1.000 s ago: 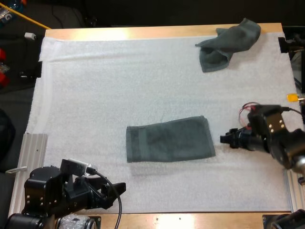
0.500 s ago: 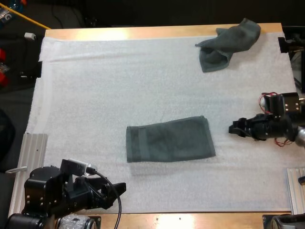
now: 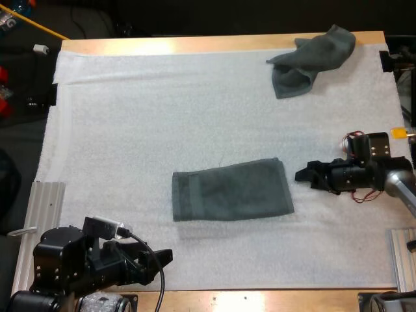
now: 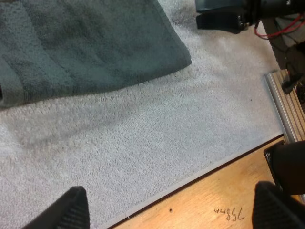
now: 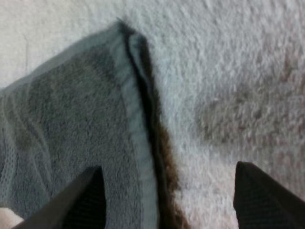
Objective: Pick towel from pile, fold and stack
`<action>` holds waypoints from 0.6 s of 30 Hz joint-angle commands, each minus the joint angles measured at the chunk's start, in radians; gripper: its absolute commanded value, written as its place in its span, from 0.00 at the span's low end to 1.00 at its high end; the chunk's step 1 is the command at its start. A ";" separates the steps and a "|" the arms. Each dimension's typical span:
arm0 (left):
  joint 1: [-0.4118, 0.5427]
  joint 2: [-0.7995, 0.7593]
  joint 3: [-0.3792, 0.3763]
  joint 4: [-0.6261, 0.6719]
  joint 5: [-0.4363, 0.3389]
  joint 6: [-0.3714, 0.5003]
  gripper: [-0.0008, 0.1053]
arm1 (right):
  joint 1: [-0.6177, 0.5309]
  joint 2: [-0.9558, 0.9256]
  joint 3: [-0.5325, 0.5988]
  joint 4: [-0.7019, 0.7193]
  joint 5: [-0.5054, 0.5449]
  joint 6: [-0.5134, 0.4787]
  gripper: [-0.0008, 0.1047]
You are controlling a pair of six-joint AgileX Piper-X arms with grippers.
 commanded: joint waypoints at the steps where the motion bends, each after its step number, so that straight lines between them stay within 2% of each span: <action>1: 0.000 -0.003 -0.006 0.005 0.014 -0.005 0.65 | 0.009 0.006 0.000 -0.026 -0.024 0.000 0.55; 5: 0.000 -0.003 -0.006 0.005 0.014 -0.005 0.65 | 0.056 0.046 0.000 -0.061 -0.023 0.010 0.55; 12: 0.000 -0.003 -0.006 0.005 0.014 -0.005 0.65 | 0.140 0.111 0.000 -0.159 -0.018 0.116 0.55; 18: 0.000 -0.003 -0.006 0.005 0.014 -0.005 0.65 | 0.215 0.145 0.000 -0.189 -0.013 0.154 0.55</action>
